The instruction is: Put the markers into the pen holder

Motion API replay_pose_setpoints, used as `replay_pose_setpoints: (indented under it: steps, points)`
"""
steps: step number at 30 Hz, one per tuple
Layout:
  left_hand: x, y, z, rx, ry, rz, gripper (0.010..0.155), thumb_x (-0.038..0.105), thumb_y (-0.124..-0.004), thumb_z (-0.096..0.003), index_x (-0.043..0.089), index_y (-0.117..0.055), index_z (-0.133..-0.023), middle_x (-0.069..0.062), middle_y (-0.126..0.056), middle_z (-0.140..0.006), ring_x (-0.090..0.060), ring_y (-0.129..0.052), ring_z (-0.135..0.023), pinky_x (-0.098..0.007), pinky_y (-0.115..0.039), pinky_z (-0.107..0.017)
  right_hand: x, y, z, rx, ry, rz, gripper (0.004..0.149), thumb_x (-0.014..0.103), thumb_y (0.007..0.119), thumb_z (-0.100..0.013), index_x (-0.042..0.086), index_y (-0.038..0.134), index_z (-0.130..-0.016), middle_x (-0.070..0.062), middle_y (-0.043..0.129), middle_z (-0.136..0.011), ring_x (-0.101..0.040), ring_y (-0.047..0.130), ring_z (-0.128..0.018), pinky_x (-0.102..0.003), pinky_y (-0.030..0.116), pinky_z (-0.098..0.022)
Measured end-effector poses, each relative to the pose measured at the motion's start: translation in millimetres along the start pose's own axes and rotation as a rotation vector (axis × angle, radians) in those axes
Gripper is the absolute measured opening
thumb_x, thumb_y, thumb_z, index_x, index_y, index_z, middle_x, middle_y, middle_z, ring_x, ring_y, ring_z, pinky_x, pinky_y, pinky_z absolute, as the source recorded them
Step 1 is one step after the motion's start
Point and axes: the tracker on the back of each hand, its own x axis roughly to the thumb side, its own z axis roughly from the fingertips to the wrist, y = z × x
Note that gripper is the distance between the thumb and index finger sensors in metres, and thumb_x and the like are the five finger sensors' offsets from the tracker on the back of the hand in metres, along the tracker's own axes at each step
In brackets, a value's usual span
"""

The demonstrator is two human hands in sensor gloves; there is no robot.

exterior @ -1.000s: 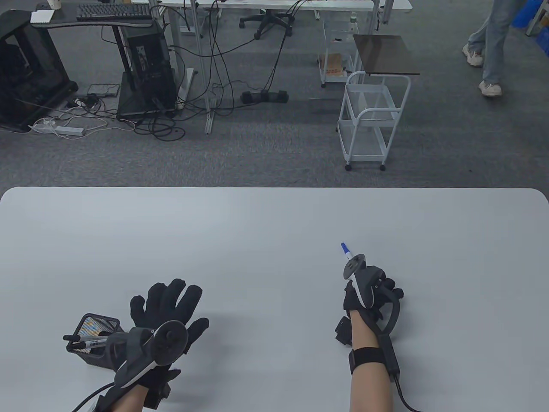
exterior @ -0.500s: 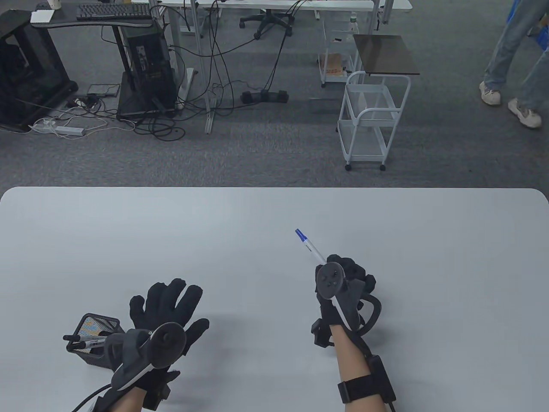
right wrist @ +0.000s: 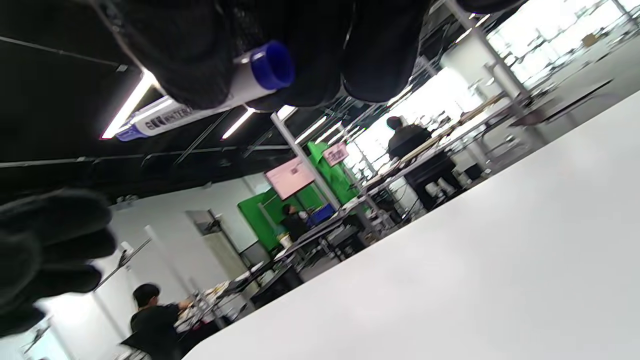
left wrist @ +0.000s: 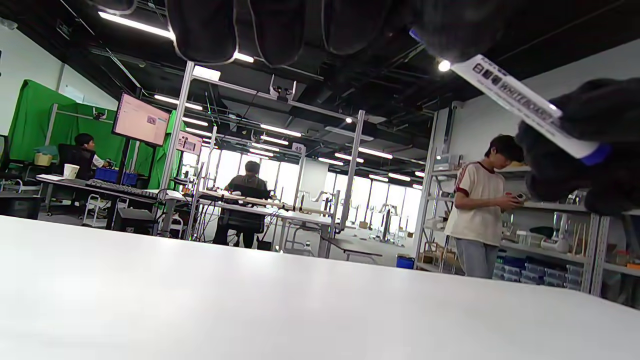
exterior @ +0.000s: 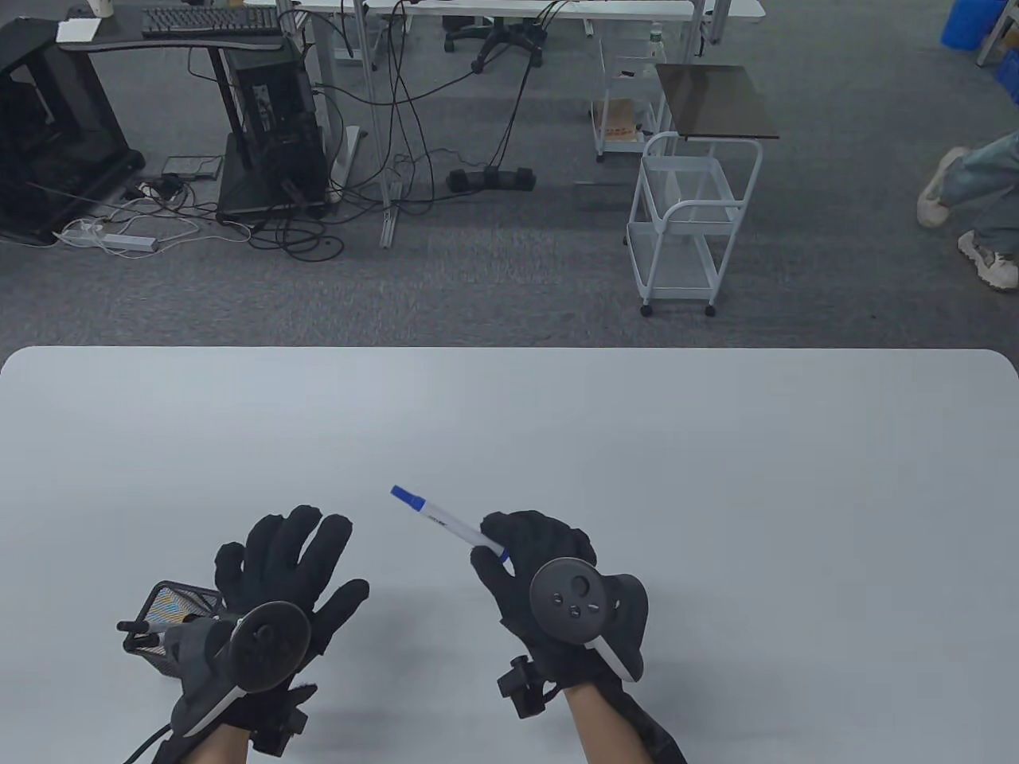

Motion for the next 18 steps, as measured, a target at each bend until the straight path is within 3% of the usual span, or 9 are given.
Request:
replay_pose_setpoints:
  steps: [8, 18]
  points:
    - [-3.9, 14.9, 6.0, 0.044, -0.025, 0.090, 0.070, 0.065, -0.065, -0.0558, 0.043, -0.043, -0.119, 0.001, -0.057, -0.127, -0.043, -0.060, -0.119, -0.075, -0.039, -0.082, 6.7, 22.9, 10.5, 0.110, -0.079, -0.045, 0.047, 0.041, 0.078, -0.060, 0.017, 0.072, -0.100, -0.012, 0.077, -0.099, -0.046, 0.072, -0.098, -0.076, 0.041, -0.065]
    - [3.3, 10.0, 1.9, -0.098, -0.099, 0.193, 0.050, 0.053, -0.071, -0.0584, 0.044, -0.068, -0.107, 0.009, -0.083, -0.101, -0.028, -0.084, -0.104, -0.070, -0.049, -0.083, 12.8, 26.6, 18.4, 0.139, -0.150, -0.021, 0.047, 0.041, 0.078, -0.060, 0.018, 0.073, -0.101, -0.012, 0.077, -0.100, -0.046, 0.072, -0.099, -0.076, 0.041, -0.065]
